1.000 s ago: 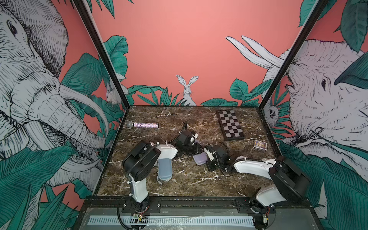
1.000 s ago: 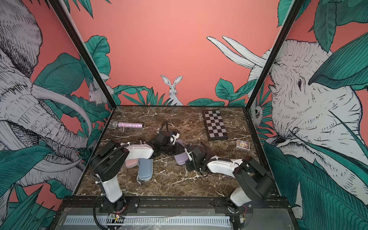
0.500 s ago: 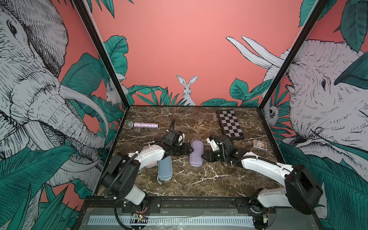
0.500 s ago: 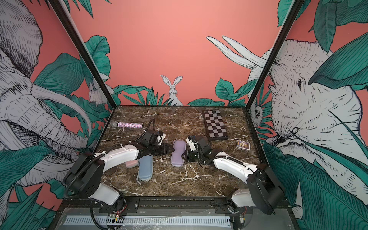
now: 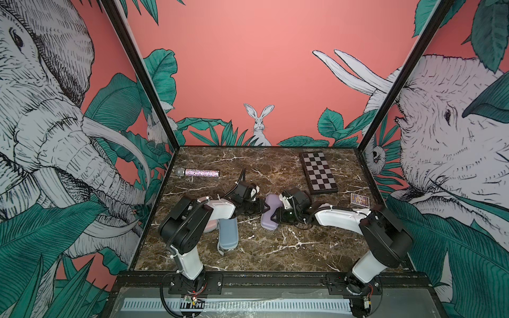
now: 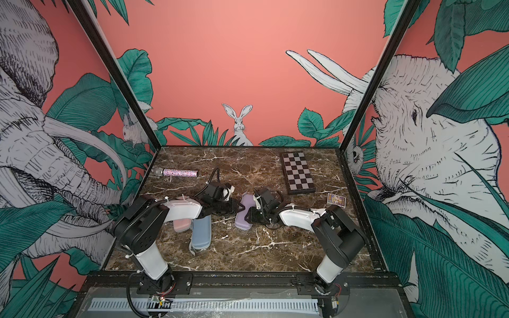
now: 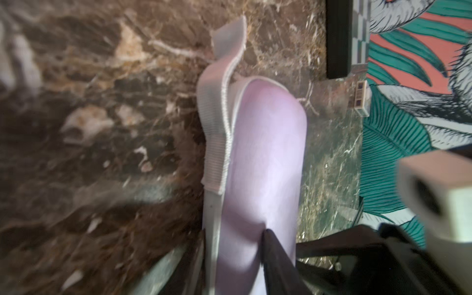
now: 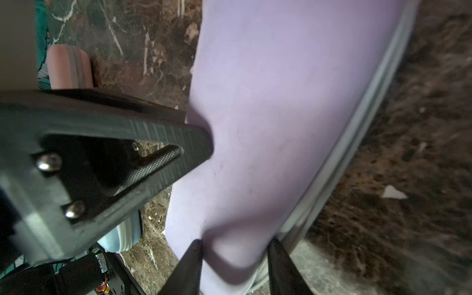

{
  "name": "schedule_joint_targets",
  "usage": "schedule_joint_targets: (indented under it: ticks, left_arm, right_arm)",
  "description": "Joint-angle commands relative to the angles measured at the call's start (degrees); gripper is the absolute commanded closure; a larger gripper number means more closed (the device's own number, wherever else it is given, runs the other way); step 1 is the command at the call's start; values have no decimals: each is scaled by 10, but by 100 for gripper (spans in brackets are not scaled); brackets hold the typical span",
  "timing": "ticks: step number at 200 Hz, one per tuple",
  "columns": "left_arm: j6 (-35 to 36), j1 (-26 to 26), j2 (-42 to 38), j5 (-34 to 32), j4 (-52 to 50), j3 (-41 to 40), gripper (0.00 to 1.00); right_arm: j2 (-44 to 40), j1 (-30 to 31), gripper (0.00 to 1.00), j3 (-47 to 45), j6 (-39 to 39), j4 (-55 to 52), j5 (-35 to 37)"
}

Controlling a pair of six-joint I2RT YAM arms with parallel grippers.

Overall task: Put umbrellas into zippered umbrella sleeves
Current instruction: Adjust the umbrella sleeve at the center of the board, then zip the zipper on the umbrella sleeve.

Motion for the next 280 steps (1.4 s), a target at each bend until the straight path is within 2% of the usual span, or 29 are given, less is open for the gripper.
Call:
schedule_joint_targets:
  ticks: [1, 13, 27, 43, 54, 86, 109, 124, 160, 214, 257, 280]
  left_arm:
    - [-1, -7, 13, 17, -6, 16, 66]
    - [12, 9, -2, 6, -37, 14, 64]
    - [23, 24, -28, -6, -72, 6, 55]
    - [32, 27, -53, -17, -96, -2, 48]
    - [33, 27, -59, -18, -104, -2, 47]
    - [41, 18, -72, -33, -114, -3, 40]
    - [21, -7, -56, -15, -78, -8, 36]
    - [-1, -19, -45, -15, -42, -22, 36]
    - [-8, -37, -25, -36, -30, -35, 41]
    - [-23, -43, -1, -49, 9, -70, 47]
    - [-17, -43, 20, -48, 15, -70, 51]
    - [-16, -43, 23, -44, 18, -69, 53]
  right_arm:
    - [1, 5, 61, 11, 15, 29, -5]
    - [-23, -4, 59, 5, -8, -2, 12]
    - [-70, -9, 54, 6, -58, -64, 46]
    - [-113, 0, 47, 0, -102, -127, 90]
    - [-133, 16, 46, -15, -122, -146, 123]
    - [-159, 97, 46, -62, -141, -125, 220]
    - [-132, 151, 46, -59, -144, -84, 285]
    - [-104, 168, 46, -63, -141, -55, 314]
    - [-60, 194, 47, -65, -120, 11, 352]
    - [-6, 204, 52, -19, -115, -13, 389]
    - [12, 200, 63, -2, -123, -33, 389]
    - [13, 193, 65, -4, -123, -35, 385]
